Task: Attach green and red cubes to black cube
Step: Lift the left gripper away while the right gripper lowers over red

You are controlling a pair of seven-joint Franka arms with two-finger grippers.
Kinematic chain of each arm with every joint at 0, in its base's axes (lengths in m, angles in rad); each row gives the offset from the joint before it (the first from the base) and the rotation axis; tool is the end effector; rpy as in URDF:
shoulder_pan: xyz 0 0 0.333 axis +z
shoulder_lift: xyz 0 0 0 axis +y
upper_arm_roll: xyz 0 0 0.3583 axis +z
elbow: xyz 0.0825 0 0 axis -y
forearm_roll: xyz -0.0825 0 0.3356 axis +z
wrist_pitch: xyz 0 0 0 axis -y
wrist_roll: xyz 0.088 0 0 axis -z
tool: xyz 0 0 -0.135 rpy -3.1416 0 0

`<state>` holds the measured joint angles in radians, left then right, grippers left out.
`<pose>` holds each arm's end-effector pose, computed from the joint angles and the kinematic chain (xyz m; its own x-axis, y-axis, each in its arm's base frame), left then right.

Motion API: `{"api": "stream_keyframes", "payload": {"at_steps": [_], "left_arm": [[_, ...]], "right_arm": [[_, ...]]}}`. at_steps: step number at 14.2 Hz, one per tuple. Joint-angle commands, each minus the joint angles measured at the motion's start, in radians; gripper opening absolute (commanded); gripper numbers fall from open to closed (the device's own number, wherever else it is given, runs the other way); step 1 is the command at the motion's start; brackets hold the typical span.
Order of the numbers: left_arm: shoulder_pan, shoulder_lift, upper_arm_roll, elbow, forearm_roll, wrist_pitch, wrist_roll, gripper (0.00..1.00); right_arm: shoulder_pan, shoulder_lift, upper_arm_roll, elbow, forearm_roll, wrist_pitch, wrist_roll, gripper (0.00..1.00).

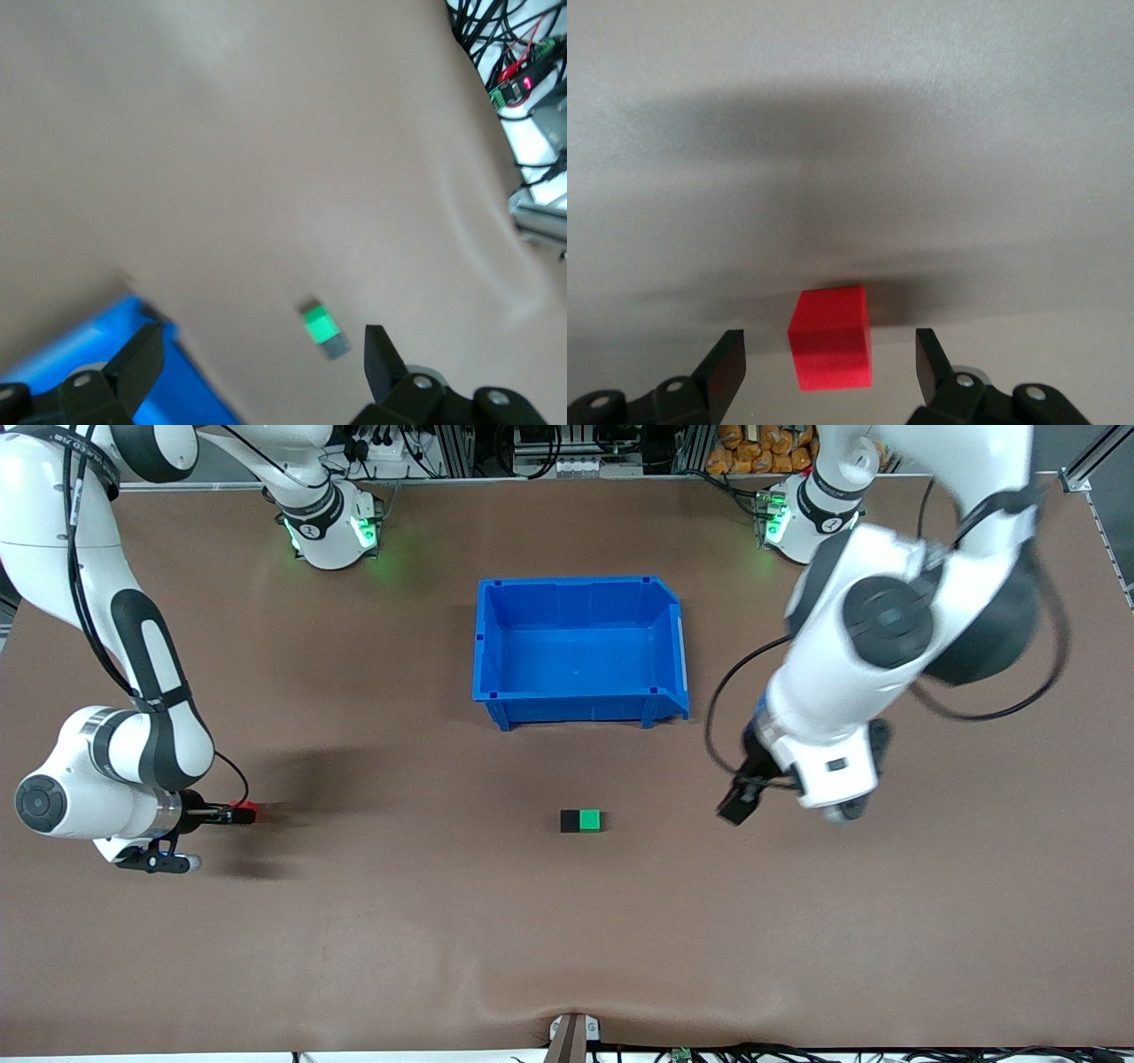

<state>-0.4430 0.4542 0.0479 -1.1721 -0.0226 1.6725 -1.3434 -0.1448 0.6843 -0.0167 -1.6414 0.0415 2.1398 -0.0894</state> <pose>0.6097 -0.2658 0.5520 0.5858 0.8104 0.0090 0.8094 -0.5855 0.0458 0.6451 -0.1008 0.2397 0.9791 -0.0899 -0.1824 -0.0980 -0.9945 -0.0361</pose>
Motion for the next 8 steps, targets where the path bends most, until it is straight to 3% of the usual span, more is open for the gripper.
{"api": "stream_keyframes", "payload": {"at_steps": [1, 4, 8], "left_arm": [[0.058, -0.156, -0.008, -0.148, 0.016, -0.022, 0.209, 1.0], [0.13, -0.242, -0.006, -0.179, 0.016, -0.129, 0.408, 1.0], [0.225, -0.316, -0.008, -0.196, 0.062, -0.148, 0.721, 1.0]], "right_arm": [[-0.019, 0.007, 0.017, -0.011, -0.012, 0.032, -0.004, 0.84], [-0.019, 0.014, 0.017, -0.011, -0.011, 0.034, -0.001, 0.76], [-0.018, 0.018, 0.018, -0.009, -0.005, 0.046, 0.002, 0.68]]}}
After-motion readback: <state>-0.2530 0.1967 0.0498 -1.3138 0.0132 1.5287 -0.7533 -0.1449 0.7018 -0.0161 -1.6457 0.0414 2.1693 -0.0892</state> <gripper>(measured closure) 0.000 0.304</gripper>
